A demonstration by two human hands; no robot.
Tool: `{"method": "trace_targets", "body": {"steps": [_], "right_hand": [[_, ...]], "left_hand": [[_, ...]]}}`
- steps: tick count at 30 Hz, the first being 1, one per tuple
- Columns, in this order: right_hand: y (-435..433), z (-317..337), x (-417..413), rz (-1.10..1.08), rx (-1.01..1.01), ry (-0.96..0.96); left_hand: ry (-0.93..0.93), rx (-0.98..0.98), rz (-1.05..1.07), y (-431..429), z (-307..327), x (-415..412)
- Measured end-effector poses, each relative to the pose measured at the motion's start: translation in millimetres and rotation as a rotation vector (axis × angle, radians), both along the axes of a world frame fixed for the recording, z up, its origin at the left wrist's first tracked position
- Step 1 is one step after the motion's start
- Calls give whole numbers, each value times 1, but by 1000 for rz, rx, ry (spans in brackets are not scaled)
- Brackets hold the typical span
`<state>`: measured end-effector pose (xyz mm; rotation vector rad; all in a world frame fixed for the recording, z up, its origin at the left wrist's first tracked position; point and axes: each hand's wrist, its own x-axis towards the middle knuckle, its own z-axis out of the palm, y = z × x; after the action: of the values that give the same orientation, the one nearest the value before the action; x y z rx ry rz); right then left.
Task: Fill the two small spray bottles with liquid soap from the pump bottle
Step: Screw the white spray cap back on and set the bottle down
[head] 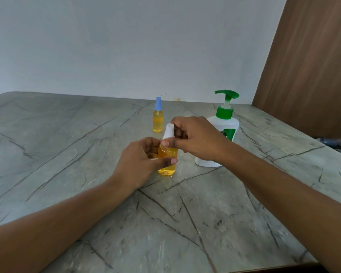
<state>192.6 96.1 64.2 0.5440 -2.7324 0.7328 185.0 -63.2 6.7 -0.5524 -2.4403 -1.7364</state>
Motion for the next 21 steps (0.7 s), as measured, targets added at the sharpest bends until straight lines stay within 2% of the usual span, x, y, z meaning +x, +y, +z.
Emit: {"method": "trace_targets", "body": {"steps": [9, 11, 13, 16, 21], "right_hand": [[-8, -14, 9, -77, -24, 68], [-8, -20, 13, -78, -61, 22], [-4, -25, 18, -79, -183, -64], [3, -33, 26, -64, -308, -170], [-4, -51, 23, -72, -248, -197]], "left_hand": [[26, -48, 5, -1, -6, 2], [-9, -64, -9, -2, -6, 2], [-50, -110, -34, -7, -2, 0], [-38, -304, -12, -20, 5, -6], [69, -794, 148, -58, 5, -18]]}}
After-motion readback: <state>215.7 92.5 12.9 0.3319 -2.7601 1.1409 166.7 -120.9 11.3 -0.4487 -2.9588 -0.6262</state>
